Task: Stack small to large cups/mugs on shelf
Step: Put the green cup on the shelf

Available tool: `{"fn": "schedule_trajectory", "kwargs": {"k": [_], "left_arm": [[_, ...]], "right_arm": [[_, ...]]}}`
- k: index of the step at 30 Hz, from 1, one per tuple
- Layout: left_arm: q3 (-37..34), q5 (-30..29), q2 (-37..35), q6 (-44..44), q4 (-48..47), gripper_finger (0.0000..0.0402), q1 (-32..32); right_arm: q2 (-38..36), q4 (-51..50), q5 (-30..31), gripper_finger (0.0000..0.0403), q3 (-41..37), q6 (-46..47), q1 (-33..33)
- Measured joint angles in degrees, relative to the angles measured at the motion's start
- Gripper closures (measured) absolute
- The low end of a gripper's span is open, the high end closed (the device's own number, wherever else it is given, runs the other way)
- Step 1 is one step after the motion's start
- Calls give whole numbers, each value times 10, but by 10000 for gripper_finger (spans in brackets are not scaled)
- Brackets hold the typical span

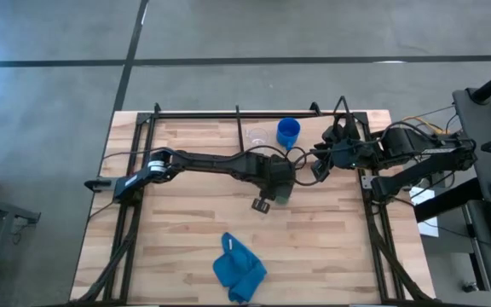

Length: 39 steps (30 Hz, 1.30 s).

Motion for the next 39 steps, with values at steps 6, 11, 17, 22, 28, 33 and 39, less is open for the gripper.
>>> {"fn": "schedule_trajectory", "kwargs": {"k": [6,11,17,22,28,33,39], "left_arm": [[26,0,-2,-1,-5,333,-6],[31,-2,-13,-1,-16,333,-8],[29,-90,-54,-12,-106,333,-7],[26,-119,-93,-73,-194,333,1],[24,-120,-141,-106,-219,333,12],[24,-120,-173,-116,-215,333,21],[16,-120,-200,-147,-218,333,28]], "right_arm": [[0,0,-48,322,0,0,0],[0,0,-106,328,0,0,0],[6,25,-202,330,-5,27,4],[32,79,-247,324,-23,-11,18],[95,85,-274,304,-24,-57,19],[148,81,-274,286,-23,-52,18],[204,100,-274,280,-21,-38,19]]}}
